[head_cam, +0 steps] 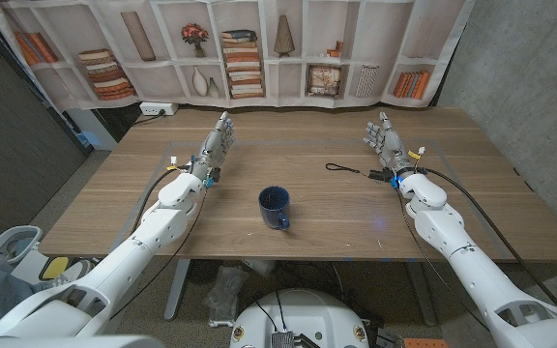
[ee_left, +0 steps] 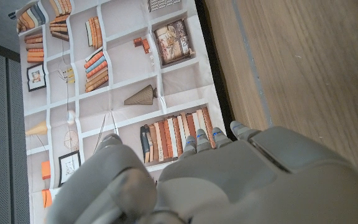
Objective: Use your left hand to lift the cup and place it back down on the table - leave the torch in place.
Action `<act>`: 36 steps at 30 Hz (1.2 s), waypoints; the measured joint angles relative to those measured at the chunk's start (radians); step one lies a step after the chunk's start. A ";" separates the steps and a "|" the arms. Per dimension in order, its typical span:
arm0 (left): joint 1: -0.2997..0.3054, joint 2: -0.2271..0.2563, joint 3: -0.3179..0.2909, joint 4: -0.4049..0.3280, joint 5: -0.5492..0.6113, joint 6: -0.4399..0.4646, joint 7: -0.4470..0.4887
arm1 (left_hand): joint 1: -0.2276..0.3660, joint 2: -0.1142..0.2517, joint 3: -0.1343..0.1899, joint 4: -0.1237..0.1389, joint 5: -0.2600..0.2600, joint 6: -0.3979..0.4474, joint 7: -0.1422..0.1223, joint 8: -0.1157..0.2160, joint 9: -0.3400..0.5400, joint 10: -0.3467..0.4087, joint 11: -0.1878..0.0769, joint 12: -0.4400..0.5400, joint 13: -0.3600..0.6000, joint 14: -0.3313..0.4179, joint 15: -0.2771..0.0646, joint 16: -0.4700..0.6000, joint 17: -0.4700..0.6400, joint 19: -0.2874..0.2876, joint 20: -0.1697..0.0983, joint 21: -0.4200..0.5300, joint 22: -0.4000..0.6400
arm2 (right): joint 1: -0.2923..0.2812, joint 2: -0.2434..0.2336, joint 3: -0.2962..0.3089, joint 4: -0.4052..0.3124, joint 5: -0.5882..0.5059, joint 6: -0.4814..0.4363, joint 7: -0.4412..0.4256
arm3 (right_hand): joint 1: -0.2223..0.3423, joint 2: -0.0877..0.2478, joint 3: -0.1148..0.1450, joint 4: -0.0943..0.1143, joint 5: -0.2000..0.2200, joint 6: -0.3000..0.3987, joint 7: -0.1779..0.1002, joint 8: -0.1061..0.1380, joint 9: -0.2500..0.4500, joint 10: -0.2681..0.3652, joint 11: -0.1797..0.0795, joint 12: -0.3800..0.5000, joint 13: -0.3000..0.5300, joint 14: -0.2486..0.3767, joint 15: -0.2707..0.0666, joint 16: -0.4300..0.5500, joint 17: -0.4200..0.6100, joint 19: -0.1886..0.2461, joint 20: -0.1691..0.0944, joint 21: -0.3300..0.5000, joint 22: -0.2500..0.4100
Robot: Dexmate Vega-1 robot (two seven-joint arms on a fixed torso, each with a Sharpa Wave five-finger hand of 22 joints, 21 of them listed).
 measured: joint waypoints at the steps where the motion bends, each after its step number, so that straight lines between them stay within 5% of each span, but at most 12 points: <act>1: 0.001 0.002 -0.001 -0.004 -0.002 0.001 -0.002 | 0.004 0.001 0.000 0.000 0.000 0.000 0.000 0.000 0.000 0.000 0.000 0.000 0.000 0.000 0.000 0.000 0.000 0.000 0.000 0.000 0.000 | -0.002 0.002 0.003 -0.002 0.000 0.000 0.000 | 0.000 0.000 0.000 0.000 0.000 0.000 0.000 0.000 0.000 0.000 0.000 0.000 0.000 0.000 0.000 0.000 0.000 0.000 0.000 0.000 0.000; 36: 0.107 0.078 -0.044 -0.148 -0.050 0.030 -0.016 | 0.023 0.016 0.007 -0.007 0.000 0.024 0.009 0.008 0.000 0.027 0.009 0.004 0.000 0.023 0.002 0.000 0.000 0.000 0.000 0.000 0.000 | -0.049 0.030 0.044 -0.016 -0.013 0.088 0.021 | 0.020 0.007 0.000 -0.015 0.000 0.020 0.006 0.000 0.000 0.038 -0.012 0.008 0.000 0.036 -0.007 0.008 -0.002 0.049 -0.001 -0.016 0.000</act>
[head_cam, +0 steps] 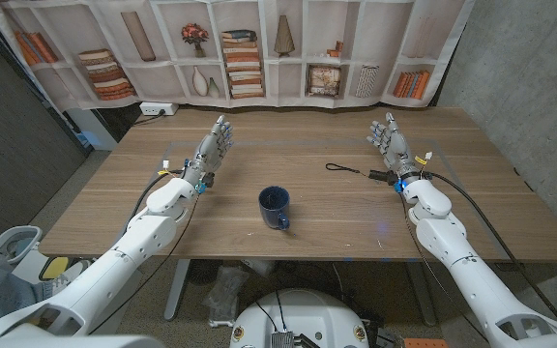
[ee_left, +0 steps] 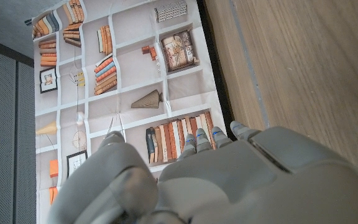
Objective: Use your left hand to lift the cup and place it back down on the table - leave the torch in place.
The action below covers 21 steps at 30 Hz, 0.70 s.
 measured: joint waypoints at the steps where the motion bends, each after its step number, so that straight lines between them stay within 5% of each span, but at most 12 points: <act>1: 0.001 0.001 0.000 0.000 0.000 -0.003 -0.002 | 0.003 0.003 -0.003 -0.003 0.000 0.002 0.002 0.000 0.000 0.000 0.000 0.000 0.000 0.000 0.000 0.000 0.000 0.000 0.000 0.000 0.000 | 0.000 0.001 0.000 0.000 0.000 0.001 -0.001 | 0.005 0.005 0.000 0.000 0.000 0.000 0.000 0.000 0.000 0.002 0.002 0.000 0.000 0.000 0.000 0.000 0.000 0.000 0.000 -0.001 0.000; 21: 0.040 0.032 -0.012 -0.028 0.013 -0.037 -0.011 | 0.008 0.000 -0.004 -0.004 0.000 0.007 -0.004 0.000 0.000 0.004 -0.004 0.000 0.000 0.003 0.003 0.000 0.000 0.000 0.000 0.000 0.005 | 0.010 0.007 0.004 0.026 0.007 0.023 0.001 | 0.005 0.005 0.000 0.000 0.000 0.005 -0.006 0.000 0.000 0.003 0.003 0.000 0.000 0.003 0.003 0.000 0.003 0.000 0.000 -0.017 0.000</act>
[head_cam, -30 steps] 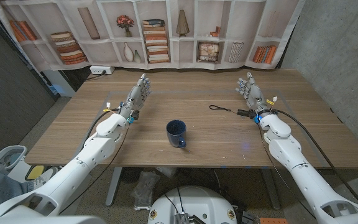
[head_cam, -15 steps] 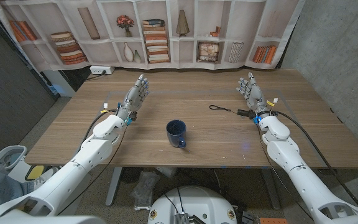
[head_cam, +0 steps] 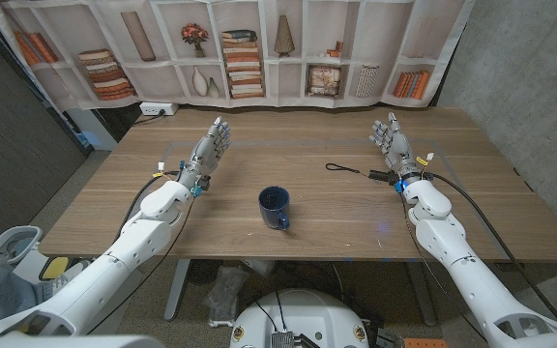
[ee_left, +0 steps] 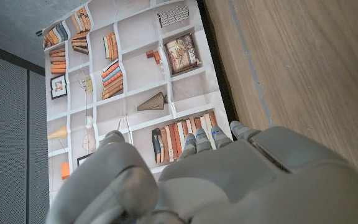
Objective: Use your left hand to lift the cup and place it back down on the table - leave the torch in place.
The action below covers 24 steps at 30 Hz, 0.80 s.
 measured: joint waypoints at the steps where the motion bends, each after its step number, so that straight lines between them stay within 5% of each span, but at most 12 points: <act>1: 0.003 0.002 -0.001 -0.002 0.000 0.000 0.000 | 0.000 0.000 0.000 0.000 0.000 0.000 0.000 0.000 0.000 0.001 -0.001 0.000 0.000 0.000 0.000 0.000 0.000 0.000 0.000 0.000 0.000 | 0.000 0.000 0.000 0.001 0.000 0.001 0.000 | 0.000 0.000 0.000 0.000 0.000 0.000 0.000 0.000 0.000 0.000 0.000 0.000 0.000 0.000 0.000 0.000 0.000 0.000 0.000 0.000 0.000; 24: 0.027 0.013 -0.011 -0.004 0.011 -0.042 -0.005 | 0.012 0.006 0.000 -0.008 0.000 0.011 -0.011 0.000 0.000 0.007 0.004 0.004 0.000 0.005 -0.005 0.000 0.000 0.000 0.000 0.000 0.000 | 0.017 0.003 -0.004 0.010 -0.011 0.001 -0.005 | 0.000 0.000 -0.004 -0.004 0.000 0.000 0.000 0.000 0.000 -0.006 0.005 0.000 0.005 -0.011 0.011 0.000 0.000 -0.004 0.004 -0.018 0.000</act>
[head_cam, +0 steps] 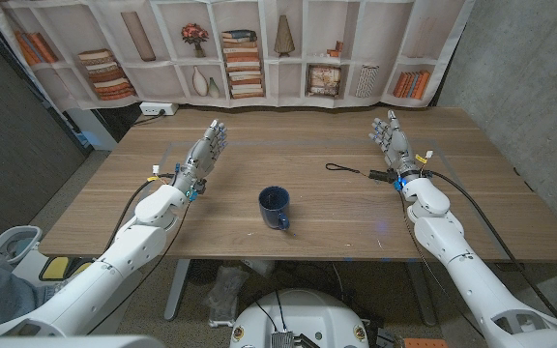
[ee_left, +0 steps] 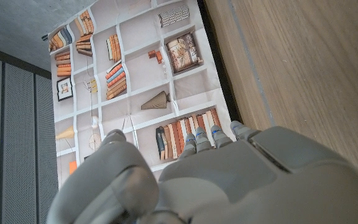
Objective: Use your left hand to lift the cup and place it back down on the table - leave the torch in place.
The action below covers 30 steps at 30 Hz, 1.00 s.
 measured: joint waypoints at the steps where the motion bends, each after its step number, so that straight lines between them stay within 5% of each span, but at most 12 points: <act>1: -0.001 0.000 0.001 0.002 0.001 -0.001 -0.001 | 0.001 -0.001 0.000 0.000 0.000 0.000 0.000 0.000 0.000 0.000 0.000 0.000 0.000 0.000 0.000 0.000 0.000 0.000 0.000 0.000 0.000 | 0.001 0.000 0.000 0.001 0.000 -0.001 0.000 | 0.000 0.000 0.000 0.000 0.000 0.000 0.000 0.000 0.000 0.000 0.000 0.000 0.000 0.000 0.000 0.000 0.000 0.000 0.000 0.000 0.000; 30: 0.020 0.016 0.001 0.009 0.027 -0.056 -0.012 | 0.072 -0.012 0.007 -0.040 0.000 -0.008 0.001 0.000 0.000 0.000 0.000 -0.004 0.000 0.000 0.000 0.000 -0.002 -0.004 0.004 0.000 -0.002 | 0.010 0.005 0.001 0.003 -0.010 -0.013 -0.009 | 0.022 0.022 0.011 -0.011 0.000 0.000 0.000 0.000 0.000 0.000 0.000 0.000 0.000 0.000 0.000 0.000 0.000 0.000 0.000 -0.015 0.000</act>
